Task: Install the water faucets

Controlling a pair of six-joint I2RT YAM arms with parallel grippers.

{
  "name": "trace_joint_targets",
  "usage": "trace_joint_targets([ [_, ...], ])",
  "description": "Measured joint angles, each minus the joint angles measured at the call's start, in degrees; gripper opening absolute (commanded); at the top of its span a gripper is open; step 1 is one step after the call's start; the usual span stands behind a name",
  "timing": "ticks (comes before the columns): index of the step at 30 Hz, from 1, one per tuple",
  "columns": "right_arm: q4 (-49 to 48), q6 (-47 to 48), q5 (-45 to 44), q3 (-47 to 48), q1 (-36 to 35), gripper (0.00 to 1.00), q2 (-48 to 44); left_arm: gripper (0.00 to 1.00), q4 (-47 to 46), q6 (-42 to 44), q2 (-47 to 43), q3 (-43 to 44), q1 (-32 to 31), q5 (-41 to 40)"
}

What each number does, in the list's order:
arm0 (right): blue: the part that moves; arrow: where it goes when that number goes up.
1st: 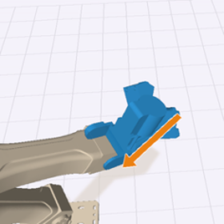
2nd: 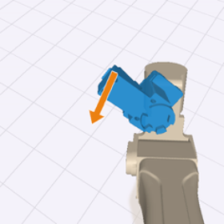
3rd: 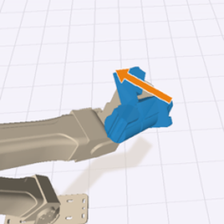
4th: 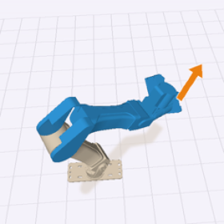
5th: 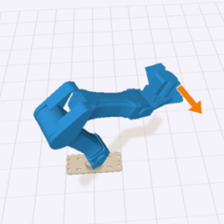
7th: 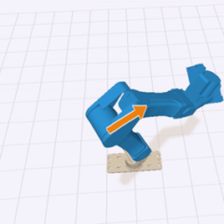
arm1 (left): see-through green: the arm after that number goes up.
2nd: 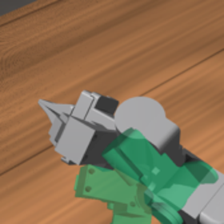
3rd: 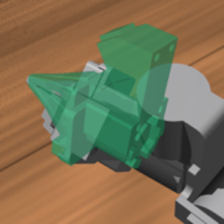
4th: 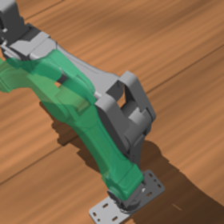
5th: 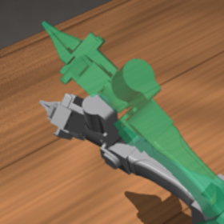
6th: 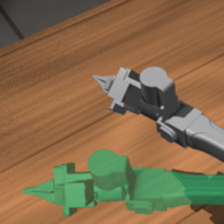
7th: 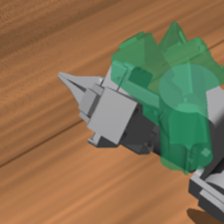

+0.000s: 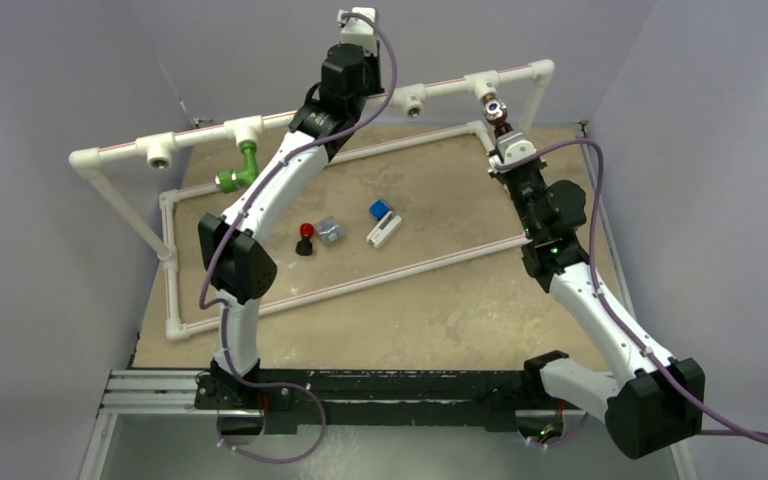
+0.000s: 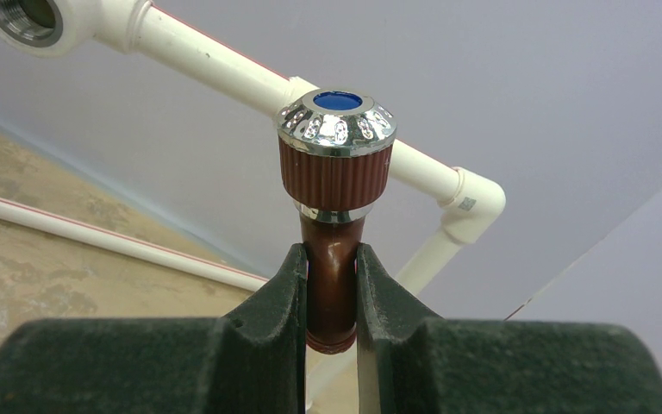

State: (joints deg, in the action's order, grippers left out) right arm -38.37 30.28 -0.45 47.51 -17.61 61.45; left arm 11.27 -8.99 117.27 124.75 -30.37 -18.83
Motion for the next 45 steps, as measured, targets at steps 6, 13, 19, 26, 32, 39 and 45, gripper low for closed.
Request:
trace_joint_targets([
  [6,1.31,0.5,-0.02,0.61,0.0,0.0,0.0,0.22,0.0,-0.09,-0.09,-0.15,0.02,0.22],
  [13,1.11,2.03,0.17,0.57,0.0,0.0,0.13,0.22,0.09,-0.44,-0.13,-0.17,0.04,0.46],
  [19,-1.49,3.5,0.61,-0.42,0.0,0.0,0.92,0.22,-0.07,-0.44,-0.2,-0.39,0.17,0.63],
  [26,-3.13,3.34,0.55,-0.42,0.0,0.0,1.92,0.22,-0.31,-0.44,-0.2,-0.52,0.48,0.66],
  [32,-3.26,1.27,0.5,-0.42,0.28,0.0,1.95,0.2,-0.35,-0.46,-0.2,-0.59,0.52,0.85],
  [39,-3.56,-3.82,1.75,-0.42,1.42,0.0,1.95,0.18,-1.09,-0.44,-0.52,-1.38,0.63,1.42],
  [45,-4.02,-9.49,1.88,-0.42,1.92,0.0,1.95,0.17,-1.95,-0.46,-0.83,-2.1,0.7,1.73],
])
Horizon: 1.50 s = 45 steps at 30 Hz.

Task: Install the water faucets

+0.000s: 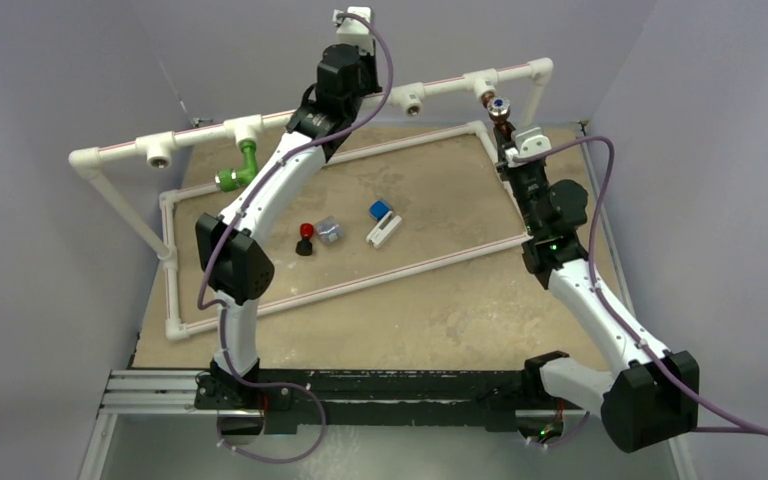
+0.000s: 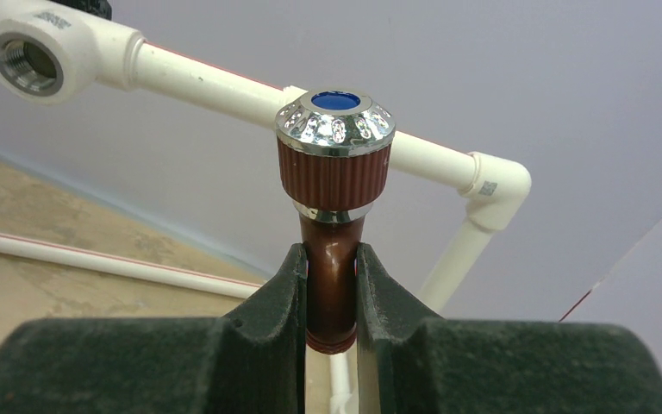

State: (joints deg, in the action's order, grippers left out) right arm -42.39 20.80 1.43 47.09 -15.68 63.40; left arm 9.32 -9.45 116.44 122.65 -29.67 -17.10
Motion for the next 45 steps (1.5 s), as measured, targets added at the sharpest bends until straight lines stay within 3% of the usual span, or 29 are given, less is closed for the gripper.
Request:
trace_joint_targets([
  [23,-6.78,-27.3,-5.46,-2.49,0.33,0.0,1.16,0.16,-0.59,-0.66,-0.2,-0.42,0.09,0.39],
  [45,-2.38,-59.14,-12.04,-1.77,0.37,0.0,0.85,0.16,-0.92,-0.87,-0.22,-0.63,0.13,0.61],
])
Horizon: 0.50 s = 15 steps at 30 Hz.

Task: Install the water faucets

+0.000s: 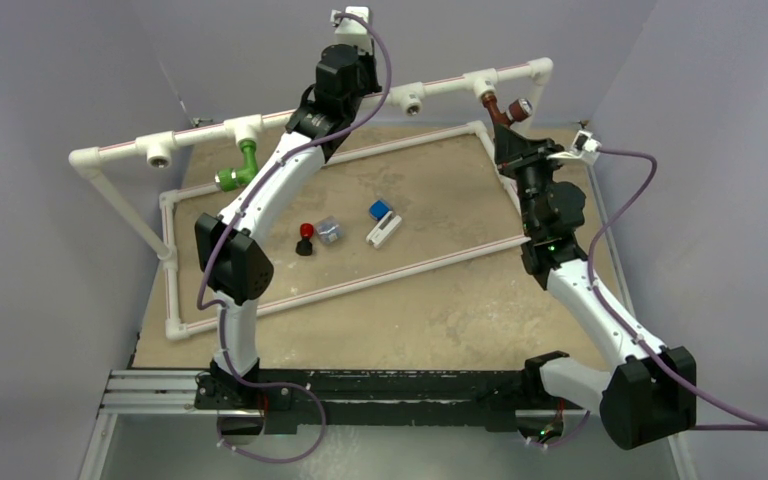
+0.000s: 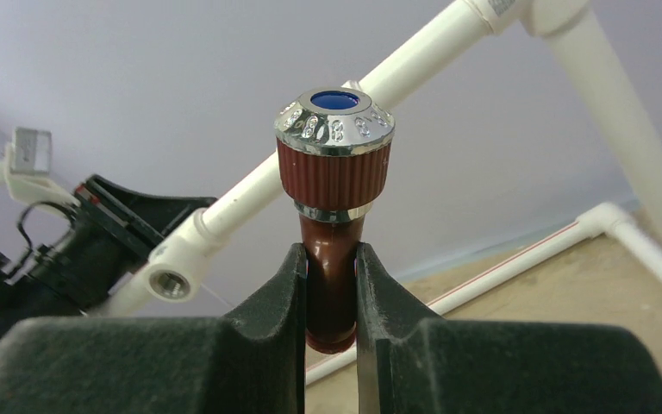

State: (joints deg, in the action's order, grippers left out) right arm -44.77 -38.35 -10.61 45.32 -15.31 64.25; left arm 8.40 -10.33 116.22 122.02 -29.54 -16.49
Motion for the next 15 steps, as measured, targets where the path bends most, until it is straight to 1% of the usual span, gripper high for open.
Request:
trace_joint_targets([
  [15,5.49,-27.3,-2.19,0.35,0.39,0.0,-0.55,0.16,0.0,-0.17,-0.22,-0.35,0.04,0.2],
])
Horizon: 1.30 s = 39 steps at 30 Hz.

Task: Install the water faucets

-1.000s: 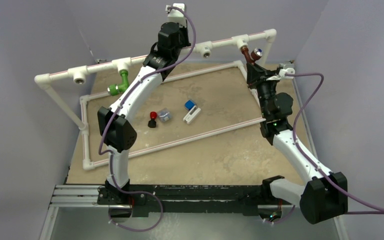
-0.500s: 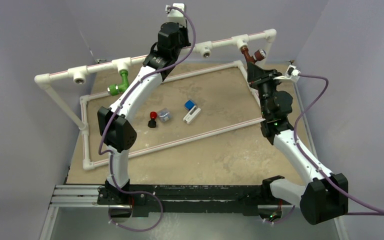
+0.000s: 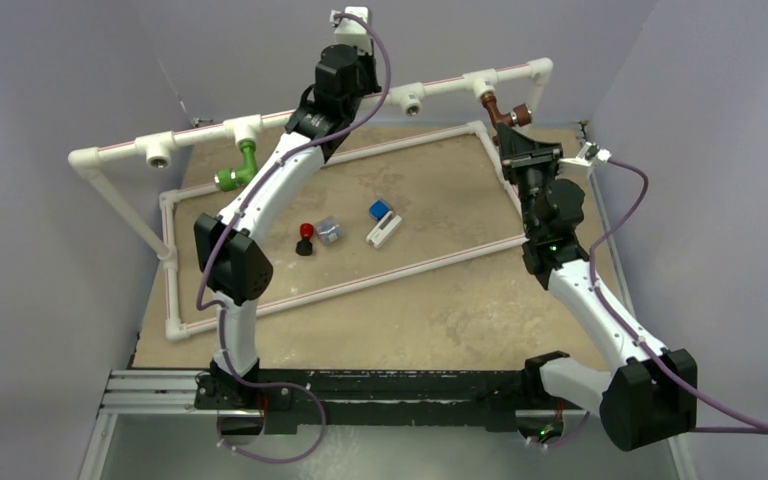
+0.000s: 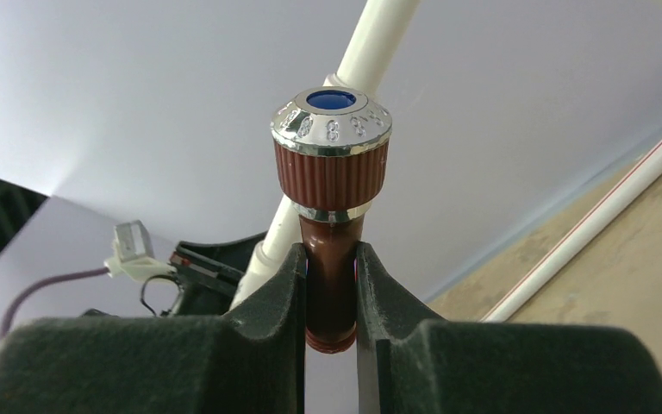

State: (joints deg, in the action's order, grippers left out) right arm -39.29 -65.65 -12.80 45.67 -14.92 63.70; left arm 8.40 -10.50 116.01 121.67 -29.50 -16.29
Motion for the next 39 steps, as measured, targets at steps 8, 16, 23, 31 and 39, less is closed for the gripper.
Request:
trace_joint_targets([
  [8,5.16,-13.35,0.11,1.53,0.26,0.0,0.0,0.16,-0.13,-0.02,-0.07,-0.09,0.13,0.11],
  [16,8.37,-25.29,0.83,2.23,0.42,0.0,0.0,0.16,-0.17,-0.39,-0.07,-0.09,0.2,0.24],
  [23,6.36,-33.99,2.27,0.46,0.76,0.0,0.39,0.16,0.0,-0.7,-0.09,-0.09,0.22,0.37],
  [31,3.74,-38.32,3.58,-0.59,1.09,0.05,1.2,0.16,-0.02,-0.83,-0.09,-0.09,0.26,0.44],
  [39,2.93,-39.04,4.83,-0.81,0.94,0.43,1.36,0.16,0.5,-0.92,-0.15,-0.09,0.15,0.9],
])
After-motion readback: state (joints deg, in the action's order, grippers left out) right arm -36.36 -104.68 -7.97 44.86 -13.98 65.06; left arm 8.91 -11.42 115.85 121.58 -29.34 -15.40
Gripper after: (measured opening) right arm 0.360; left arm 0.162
